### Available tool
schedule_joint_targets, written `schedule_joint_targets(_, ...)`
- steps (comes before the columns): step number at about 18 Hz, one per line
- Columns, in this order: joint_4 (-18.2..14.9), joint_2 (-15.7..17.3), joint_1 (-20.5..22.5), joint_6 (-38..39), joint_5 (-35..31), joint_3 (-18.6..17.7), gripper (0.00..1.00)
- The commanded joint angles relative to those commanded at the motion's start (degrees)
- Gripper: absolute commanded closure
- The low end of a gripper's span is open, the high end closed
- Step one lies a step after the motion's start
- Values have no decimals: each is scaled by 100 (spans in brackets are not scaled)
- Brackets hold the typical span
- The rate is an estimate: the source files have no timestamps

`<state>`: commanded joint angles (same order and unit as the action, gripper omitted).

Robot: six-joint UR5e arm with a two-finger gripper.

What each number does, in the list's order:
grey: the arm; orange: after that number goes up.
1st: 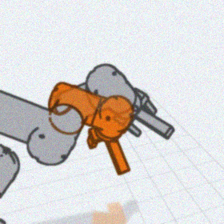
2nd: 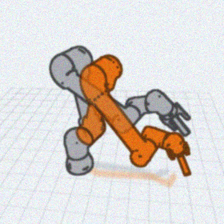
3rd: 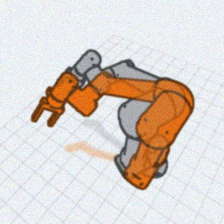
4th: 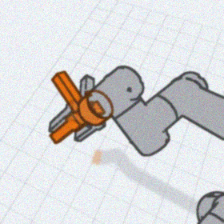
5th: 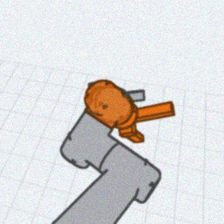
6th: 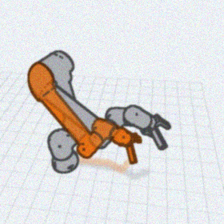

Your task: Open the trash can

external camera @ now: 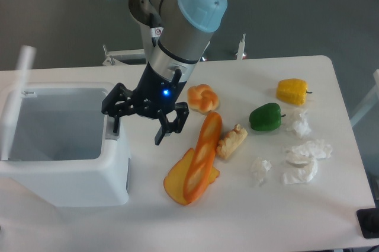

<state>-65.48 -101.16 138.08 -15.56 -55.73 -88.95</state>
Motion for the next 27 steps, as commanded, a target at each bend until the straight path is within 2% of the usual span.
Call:
schedule_joint_targets(5, 9, 53, 44, -52, 79, 88, 0)
schedule_joint_targets(12, 9, 79, 219, -105, 18, 457, 0)
schedule_joint_targets(20, 17, 202, 457, -1221, -52, 554, 0)
schedule_joint_targets(23, 18, 211, 466, -1607, -735, 554, 0)
schedule_joint_targets(27, 9, 211, 440, -2643, -1571, 519, 0)
